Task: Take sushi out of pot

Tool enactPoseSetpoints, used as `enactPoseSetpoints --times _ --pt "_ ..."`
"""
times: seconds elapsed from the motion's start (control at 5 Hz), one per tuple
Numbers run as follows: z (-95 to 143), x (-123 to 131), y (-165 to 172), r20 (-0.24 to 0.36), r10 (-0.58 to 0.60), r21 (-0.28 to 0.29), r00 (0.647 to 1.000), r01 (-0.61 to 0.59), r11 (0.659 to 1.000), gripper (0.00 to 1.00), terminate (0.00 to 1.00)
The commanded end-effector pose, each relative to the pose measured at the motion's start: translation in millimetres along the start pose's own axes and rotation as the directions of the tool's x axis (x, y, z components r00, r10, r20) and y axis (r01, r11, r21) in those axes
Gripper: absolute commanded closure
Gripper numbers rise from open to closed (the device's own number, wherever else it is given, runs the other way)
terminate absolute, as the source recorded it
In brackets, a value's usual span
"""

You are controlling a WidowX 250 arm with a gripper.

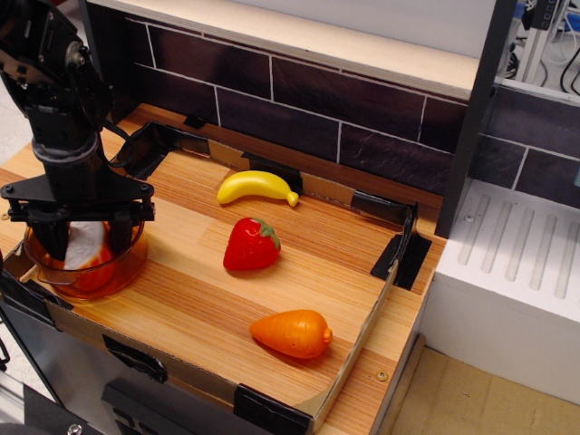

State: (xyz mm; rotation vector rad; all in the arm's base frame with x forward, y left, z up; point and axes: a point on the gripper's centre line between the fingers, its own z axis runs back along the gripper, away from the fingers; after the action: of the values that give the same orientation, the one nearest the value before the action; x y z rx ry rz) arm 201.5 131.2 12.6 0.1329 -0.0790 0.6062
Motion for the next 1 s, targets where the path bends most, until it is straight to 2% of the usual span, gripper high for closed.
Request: enactPoseSetpoints --times 0.0,0.2,0.4,0.6,0.8 --pt "42 3 12 0.061 0.021 -0.055 0.998 -0.017 0.998 1.0 0.0" --pt "74 6 16 0.049 0.025 -0.113 0.998 -0.02 0.993 1.0 0.0" --pt "105 11 5 0.026 0.061 -0.159 0.998 -0.056 0.986 1.0 0.0" --pt "110 31 -8 0.004 0.093 -0.145 0.996 -0.091 0.985 1.0 0.0" --pt "100 54 -16 0.01 0.079 -0.137 0.997 -0.077 0.988 1.0 0.0"
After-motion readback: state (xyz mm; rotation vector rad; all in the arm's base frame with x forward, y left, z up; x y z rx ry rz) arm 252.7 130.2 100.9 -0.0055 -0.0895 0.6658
